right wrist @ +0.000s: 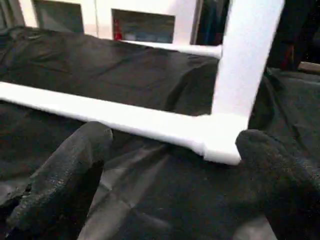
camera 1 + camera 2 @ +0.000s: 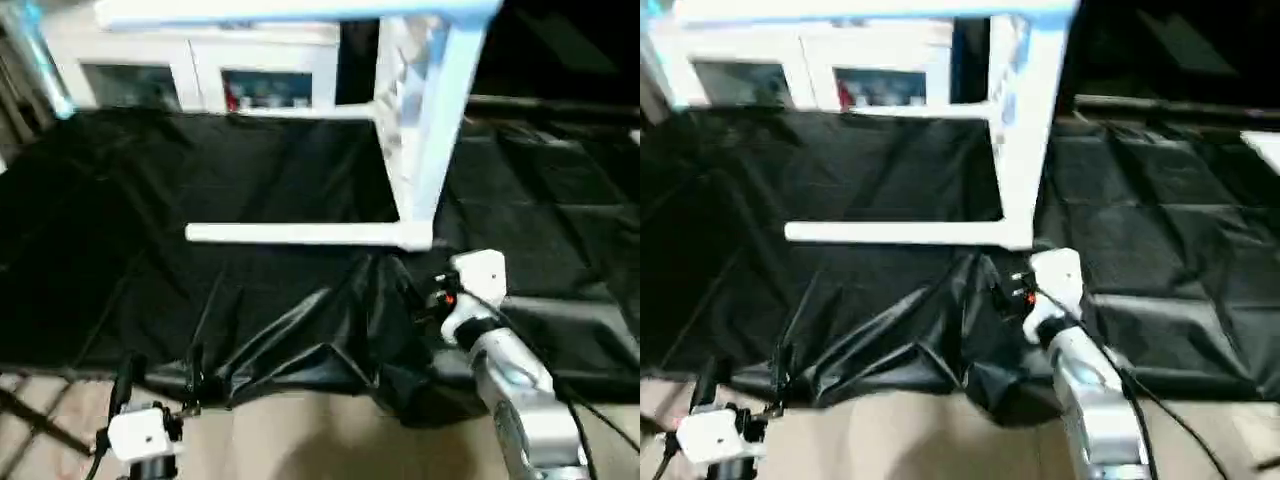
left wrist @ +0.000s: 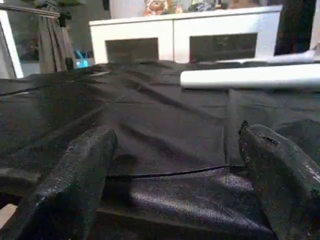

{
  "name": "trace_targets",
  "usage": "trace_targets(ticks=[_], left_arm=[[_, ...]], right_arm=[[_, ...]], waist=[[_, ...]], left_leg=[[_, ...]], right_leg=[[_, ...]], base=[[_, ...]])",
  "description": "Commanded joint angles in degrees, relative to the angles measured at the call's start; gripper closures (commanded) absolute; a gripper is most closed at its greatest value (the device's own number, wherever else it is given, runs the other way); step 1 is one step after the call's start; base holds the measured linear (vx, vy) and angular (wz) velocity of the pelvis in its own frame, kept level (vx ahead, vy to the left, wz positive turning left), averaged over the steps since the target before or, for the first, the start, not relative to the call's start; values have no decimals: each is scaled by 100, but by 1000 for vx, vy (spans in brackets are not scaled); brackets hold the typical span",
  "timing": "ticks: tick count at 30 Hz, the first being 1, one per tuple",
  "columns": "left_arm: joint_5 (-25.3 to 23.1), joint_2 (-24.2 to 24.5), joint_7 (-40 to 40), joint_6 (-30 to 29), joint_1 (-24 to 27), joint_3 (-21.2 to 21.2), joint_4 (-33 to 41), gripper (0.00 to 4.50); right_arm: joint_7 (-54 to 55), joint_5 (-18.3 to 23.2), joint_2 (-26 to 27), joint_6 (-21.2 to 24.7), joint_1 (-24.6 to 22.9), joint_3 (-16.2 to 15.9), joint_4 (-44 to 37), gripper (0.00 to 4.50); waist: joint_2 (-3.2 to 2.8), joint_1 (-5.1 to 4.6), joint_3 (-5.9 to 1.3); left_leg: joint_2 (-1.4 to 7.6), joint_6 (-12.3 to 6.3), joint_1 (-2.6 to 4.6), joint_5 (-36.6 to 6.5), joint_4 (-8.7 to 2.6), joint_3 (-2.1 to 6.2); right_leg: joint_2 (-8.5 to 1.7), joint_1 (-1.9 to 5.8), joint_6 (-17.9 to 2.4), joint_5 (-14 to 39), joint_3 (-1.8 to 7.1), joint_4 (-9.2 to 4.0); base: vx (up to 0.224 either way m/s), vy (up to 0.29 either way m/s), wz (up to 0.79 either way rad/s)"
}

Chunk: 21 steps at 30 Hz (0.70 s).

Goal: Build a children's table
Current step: Flip table

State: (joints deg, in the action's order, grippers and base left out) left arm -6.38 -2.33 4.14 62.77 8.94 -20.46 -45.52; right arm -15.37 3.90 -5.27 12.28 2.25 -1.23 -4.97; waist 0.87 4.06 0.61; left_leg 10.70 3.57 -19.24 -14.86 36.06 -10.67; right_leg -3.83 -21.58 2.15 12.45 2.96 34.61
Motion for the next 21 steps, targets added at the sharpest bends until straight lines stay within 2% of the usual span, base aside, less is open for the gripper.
trace_targets(ticks=[1,2,3,4,5,6,7,10,12,14,17,20,21], left_arm=[[748,689,1720,-5483,-1963,1551,4423,6],[766,697,1702,-5474,-1967,1546,4404,6],[792,707,1694,-5460,-1969,1548,4393,6],[798,713,1694,-5444,-1967,1551,4387,6],[805,717,1691,-5413,-1963,1555,4382,6],[810,718,1691,-5379,-1961,1555,4371,6],[873,717,1692,-5406,-1955,1567,4370,6],[919,717,1683,-5392,-1936,1593,4367,6],[900,725,1681,-5339,-1929,1607,4366,6],[930,734,1678,-5361,-1922,1625,4369,6],[1019,745,1652,-5390,-1902,1660,4379,6],[1020,760,1646,-5372,-1890,1671,4380,6],[1014,768,1650,-5362,-1884,1677,4376,6]], right_arm=[[27,0,-82,-14,12,50,-106,0],[37,7,-92,-3,12,43,-114,0],[46,12,-101,6,13,38,-119,0],[50,14,-105,13,14,36,-123,0],[50,14,-110,23,10,34,-135,0],[50,12,-111,29,10,36,-140,0],[50,9,-112,33,17,40,-133,0],[51,2,-111,34,32,41,-115,0],[54,6,-117,37,27,35,-125,0],[59,12,-126,40,21,30,-131,0],[68,29,-147,45,5,22,-148,0],[67,31,-146,51,-3,25,-156,0],[66,32,-145,53,-5,27,-157,0]], waist=[[-124,-125,-53],[-96,-160,-48],[-21,-163,-65],[5,-143,-85],[32,-121,-74],[71,-119,-97],[77,-111,-90],[54,-77,-113],[28,-51,-129],[14,-42,-135],[12,-40,-139],[16,-42,-125],[12,-41,-127]], left_leg=[[325,98,125,-2096,-753,171],[310,95,134,-2313,-746,176],[180,33,53,-2365,-636,126],[120,9,15,-2269,-606,112],[130,4,-34,-2216,-641,151],[166,33,-62,-1975,-669,203],[171,30,-73,-1900,-680,207],[190,13,-60,-1431,-674,182],[202,8,-56,-1118,-660,175],[201,-3,-49,-1048,-656,172],[202,-9,-41,-1016,-652,169],[203,-13,-29,-1110,-657,161],[201,-20,-41,-1016,-648,161]], right_leg=[[5,-16,-1245,343,-263,-353],[-3,-10,-1284,600,-278,-385],[-108,38,-1161,1022,-209,-467],[-181,60,-944,1304,-169,-490],[-322,64,-497,2050,-97,-552],[-333,89,-270,2217,-101,-547],[-332,82,-207,2222,-106,-550],[-301,83,-288,1440,-116,-490],[-274,109,-453,665,-139,-414],[-265,123,-518,333,-153,-381],[-261,138,-576,51,-161,-354],[-269,137,-585,98,-156,-365],[-271,127,-593,20,-150,-365]], base=[[0,0,0],[0,0,0],[0,0,0],[0,0,0],[0,0,0],[0,0,0],[0,0,0],[0,0,0],[0,0,0],[0,0,0],[0,0,0],[0,0,0],[0,0,0]])
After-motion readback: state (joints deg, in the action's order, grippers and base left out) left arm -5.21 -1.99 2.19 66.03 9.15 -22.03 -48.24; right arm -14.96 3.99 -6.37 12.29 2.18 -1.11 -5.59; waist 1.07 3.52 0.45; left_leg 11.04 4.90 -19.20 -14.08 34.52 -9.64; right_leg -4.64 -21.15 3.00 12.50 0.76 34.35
